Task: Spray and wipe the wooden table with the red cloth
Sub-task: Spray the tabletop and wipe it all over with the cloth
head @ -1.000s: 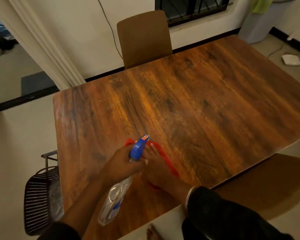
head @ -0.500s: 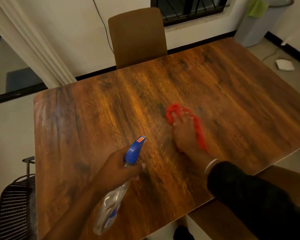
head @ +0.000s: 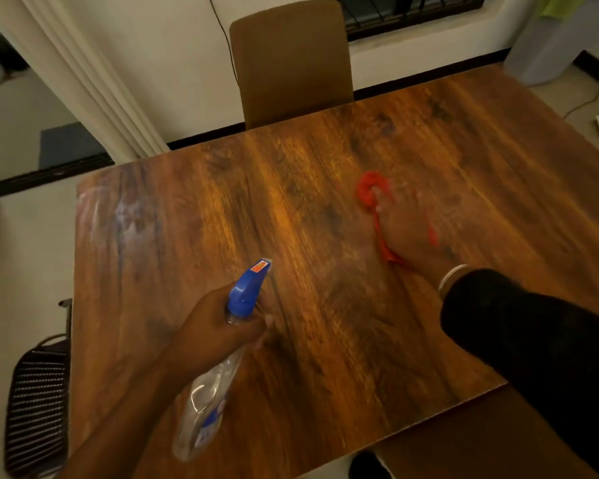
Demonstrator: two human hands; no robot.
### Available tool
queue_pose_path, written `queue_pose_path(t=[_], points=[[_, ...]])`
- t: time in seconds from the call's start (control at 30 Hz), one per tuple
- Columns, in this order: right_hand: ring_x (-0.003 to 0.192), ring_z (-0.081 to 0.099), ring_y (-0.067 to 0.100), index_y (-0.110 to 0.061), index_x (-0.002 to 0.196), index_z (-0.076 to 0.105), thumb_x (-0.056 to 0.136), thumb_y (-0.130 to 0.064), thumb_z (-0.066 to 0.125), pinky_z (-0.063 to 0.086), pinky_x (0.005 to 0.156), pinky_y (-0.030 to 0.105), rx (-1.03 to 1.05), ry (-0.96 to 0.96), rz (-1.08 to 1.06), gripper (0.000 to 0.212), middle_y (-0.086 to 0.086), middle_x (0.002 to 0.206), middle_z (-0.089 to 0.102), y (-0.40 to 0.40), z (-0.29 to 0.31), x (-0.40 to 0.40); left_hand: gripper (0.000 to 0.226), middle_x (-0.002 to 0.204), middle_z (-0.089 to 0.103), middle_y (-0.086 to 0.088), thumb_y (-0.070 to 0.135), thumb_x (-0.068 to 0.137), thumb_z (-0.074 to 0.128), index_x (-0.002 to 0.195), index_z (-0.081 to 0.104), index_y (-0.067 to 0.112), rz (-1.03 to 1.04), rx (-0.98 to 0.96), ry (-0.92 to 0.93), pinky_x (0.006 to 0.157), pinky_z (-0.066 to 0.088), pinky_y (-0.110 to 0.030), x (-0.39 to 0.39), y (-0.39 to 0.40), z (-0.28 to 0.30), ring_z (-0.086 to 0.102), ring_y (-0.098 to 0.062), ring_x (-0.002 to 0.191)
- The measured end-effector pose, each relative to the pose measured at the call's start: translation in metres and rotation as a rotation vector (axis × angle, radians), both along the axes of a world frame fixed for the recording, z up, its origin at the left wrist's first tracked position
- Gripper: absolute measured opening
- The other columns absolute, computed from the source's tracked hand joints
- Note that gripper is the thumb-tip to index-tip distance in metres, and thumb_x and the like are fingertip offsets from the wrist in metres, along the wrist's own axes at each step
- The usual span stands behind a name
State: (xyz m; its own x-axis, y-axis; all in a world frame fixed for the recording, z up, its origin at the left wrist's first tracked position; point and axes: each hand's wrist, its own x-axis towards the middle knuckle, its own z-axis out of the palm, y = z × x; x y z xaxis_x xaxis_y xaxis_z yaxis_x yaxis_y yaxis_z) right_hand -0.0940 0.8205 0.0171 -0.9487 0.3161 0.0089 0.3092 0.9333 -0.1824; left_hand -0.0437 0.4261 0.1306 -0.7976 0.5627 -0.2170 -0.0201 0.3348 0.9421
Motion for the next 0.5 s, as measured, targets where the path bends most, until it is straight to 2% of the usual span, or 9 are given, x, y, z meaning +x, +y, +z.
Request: queue_pose_path(t=[0.1, 0.2, 0.3, 0.33, 0.43, 0.5], points=[[0.157, 0.020, 0.043, -0.023, 0.162, 0.029, 0.109, -0.029, 0.032, 0.018, 0.126, 0.061, 0.025, -0.035, -0.092, 0.054, 0.022, 0.170, 0.022, 0.027, 0.000, 0.017, 0.034, 0.076, 0.071, -0.020, 0.031, 0.072, 0.075, 0.093, 0.067, 0.006, 0.026, 0.033, -0.025, 0.064, 0.059, -0.034, 0.006, -0.003, 0.001, 0.070, -0.029, 0.064], [0.157, 0.020, 0.042, -0.018, 0.162, 0.033, 0.103, -0.034, 0.024, 0.016, 0.128, 0.056, -0.037, -0.028, -0.062, 0.062, 0.020, 0.170, 0.022, -0.030, -0.003, 0.060, 0.032, 0.072, 0.071, -0.019, 0.025, 0.070, 0.073, 0.090, 0.067, 0.001, 0.003, 0.004, -0.025, 0.065, 0.057, -0.032, 0.013, 0.009, 0.007, 0.070, -0.024, 0.063], [0.159, 0.013, 0.039, -0.021, 0.163, 0.031, 0.106, -0.052, 0.018, 0.014, 0.127, 0.060, -0.138, -0.048, 0.136, 0.066, 0.014, 0.172, 0.018, -0.115, -0.003, 0.129, 0.024, 0.070, 0.073, -0.008, 0.027, 0.066, 0.072, 0.086, 0.069, 0.014, -0.029, 0.022, -0.029, 0.060, 0.054, -0.017, 0.017, 0.032, 0.018, 0.069, -0.009, 0.058], [0.160, 0.007, 0.038, -0.023, 0.164, 0.029, 0.106, -0.054, 0.023, 0.014, 0.126, 0.062, -0.157, -0.046, 0.204, 0.066, 0.012, 0.174, 0.013, -0.146, -0.008, 0.156, 0.022, 0.070, 0.073, -0.007, 0.027, 0.066, 0.072, 0.086, 0.069, 0.017, -0.035, 0.028, -0.029, 0.059, 0.054, -0.016, 0.017, 0.041, 0.021, 0.069, -0.008, 0.058], [0.161, -0.004, 0.039, -0.023, 0.166, 0.023, 0.107, -0.035, 0.043, 0.014, 0.125, 0.064, -0.142, -0.037, 0.553, 0.063, 0.010, 0.175, 0.002, -0.216, -0.022, 0.227, 0.026, 0.070, 0.071, -0.014, 0.025, 0.067, 0.072, 0.091, 0.069, 0.015, -0.084, 0.014, -0.014, 0.063, 0.057, -0.028, 0.015, 0.067, 0.027, 0.071, -0.021, 0.063], [0.161, -0.007, 0.038, -0.023, 0.167, 0.016, 0.105, -0.029, 0.052, 0.012, 0.127, 0.061, -0.104, -0.071, 0.753, 0.072, 0.011, 0.175, -0.004, -0.212, -0.023, 0.249, 0.033, 0.075, 0.072, -0.020, 0.030, 0.067, 0.072, 0.095, 0.067, 0.013, -0.133, 0.008, -0.015, 0.067, 0.057, -0.035, 0.016, 0.086, 0.030, 0.072, -0.033, 0.067]])
